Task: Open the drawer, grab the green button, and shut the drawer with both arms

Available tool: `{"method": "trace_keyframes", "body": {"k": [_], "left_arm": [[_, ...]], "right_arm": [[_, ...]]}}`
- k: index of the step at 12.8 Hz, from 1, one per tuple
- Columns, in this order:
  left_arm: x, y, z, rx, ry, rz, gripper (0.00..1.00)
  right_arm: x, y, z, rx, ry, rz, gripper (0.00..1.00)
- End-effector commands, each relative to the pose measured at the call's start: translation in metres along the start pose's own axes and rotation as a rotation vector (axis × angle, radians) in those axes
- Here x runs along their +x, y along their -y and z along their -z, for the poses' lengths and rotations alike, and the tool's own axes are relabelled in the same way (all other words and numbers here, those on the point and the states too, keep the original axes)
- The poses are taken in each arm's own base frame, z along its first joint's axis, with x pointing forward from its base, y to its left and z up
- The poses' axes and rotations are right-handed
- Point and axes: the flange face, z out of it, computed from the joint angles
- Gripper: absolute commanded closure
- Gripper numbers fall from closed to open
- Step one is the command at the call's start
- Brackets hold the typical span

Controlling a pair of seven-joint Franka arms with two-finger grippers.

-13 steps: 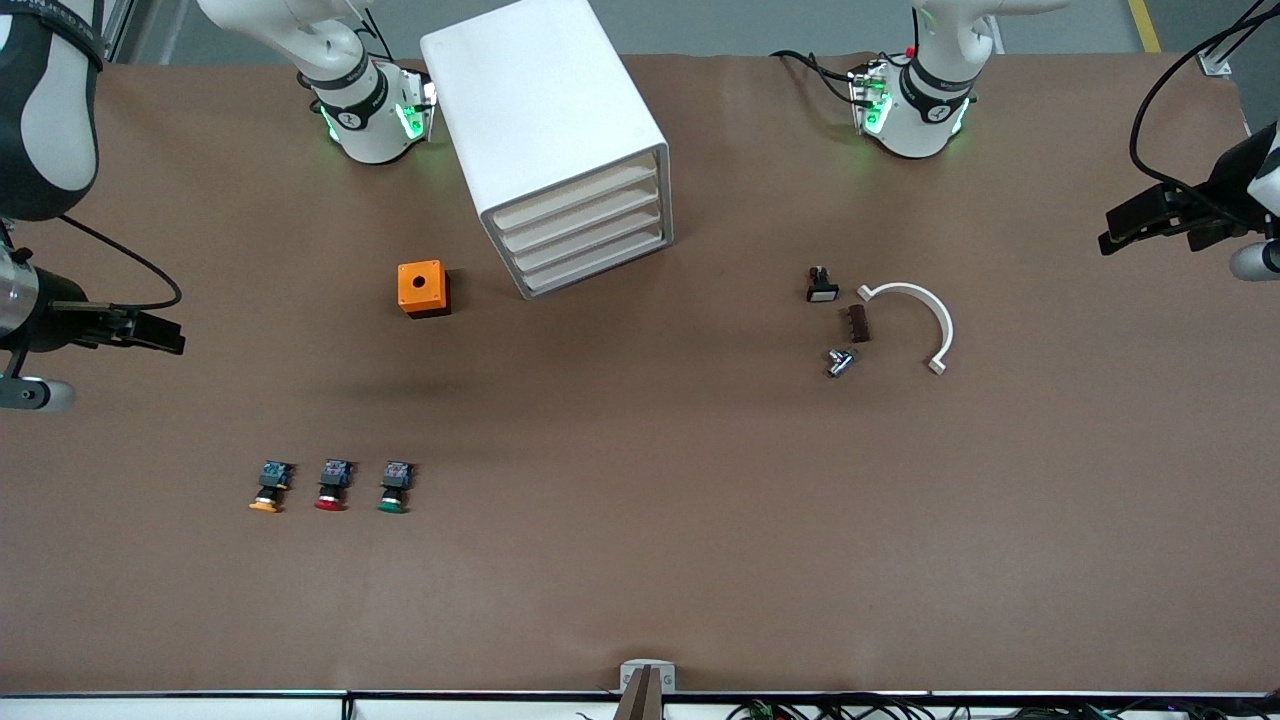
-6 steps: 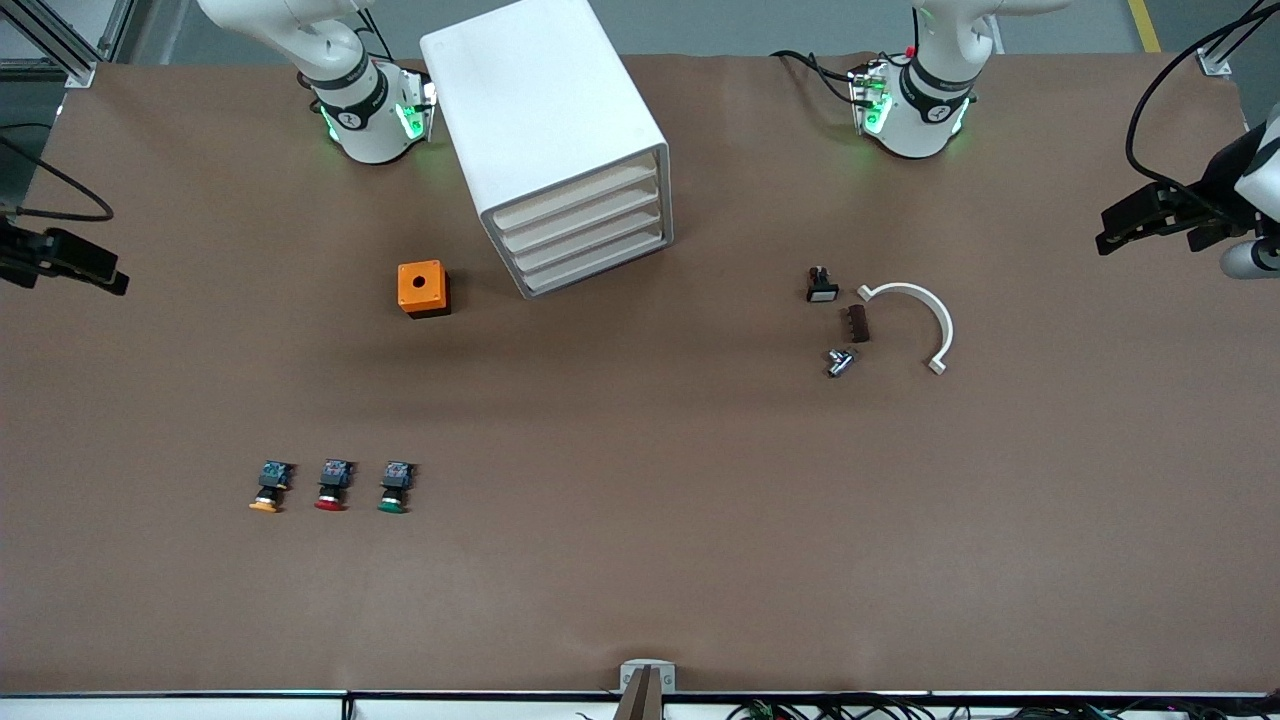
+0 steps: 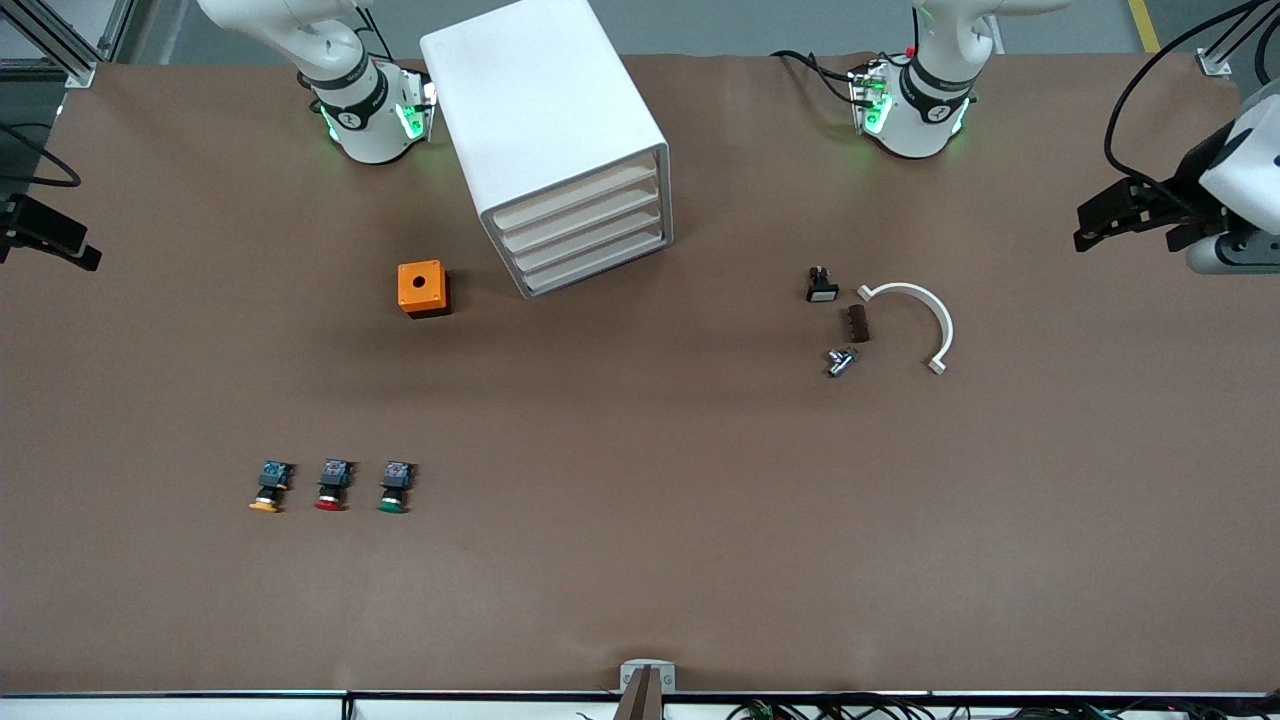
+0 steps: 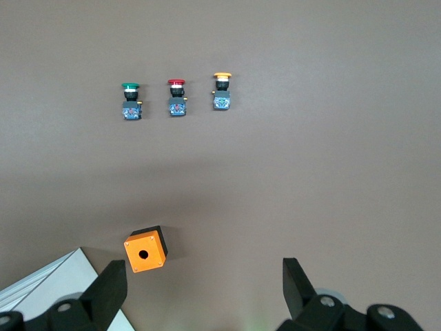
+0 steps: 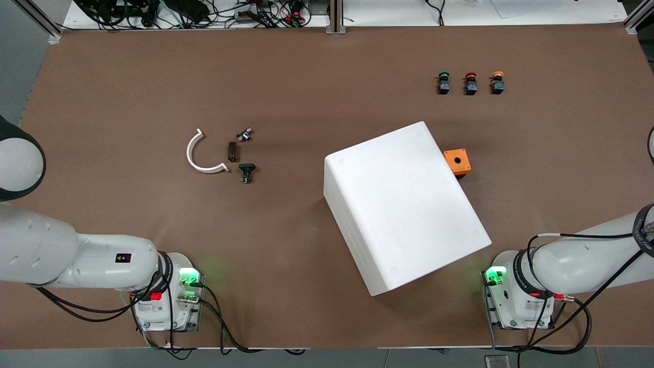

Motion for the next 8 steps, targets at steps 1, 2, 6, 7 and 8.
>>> {"method": "trace_keyframes", "body": {"k": [1,2,6,7,8], "left_arm": [[-0.007,-0.001,0.007,0.026,-0.021,-0.001,0.0],[-0.007,-0.002,0.007,0.026,-0.021,-0.003,0.0],[-0.006,-0.002,0.009,0.021,-0.025,-0.004,0.0],[-0.006,-0.002,0.009,0.022,-0.025,-0.009,0.0],[-0.005,-0.001,0.01,0.022,-0.026,-0.013,0.0]], "right_arm": [[-0.008,0.002,-0.001,0.02,0.012,0.025,0.0],[-0.008,0.0,-0.001,0.02,0.014,0.019,0.0],[-0.012,-0.003,0.002,0.045,0.013,0.015,0.0],[-0.017,-0.002,0.001,0.047,0.012,0.015,0.0],[-0.023,-0.004,0.0,0.05,0.005,0.013,0.0]]}}
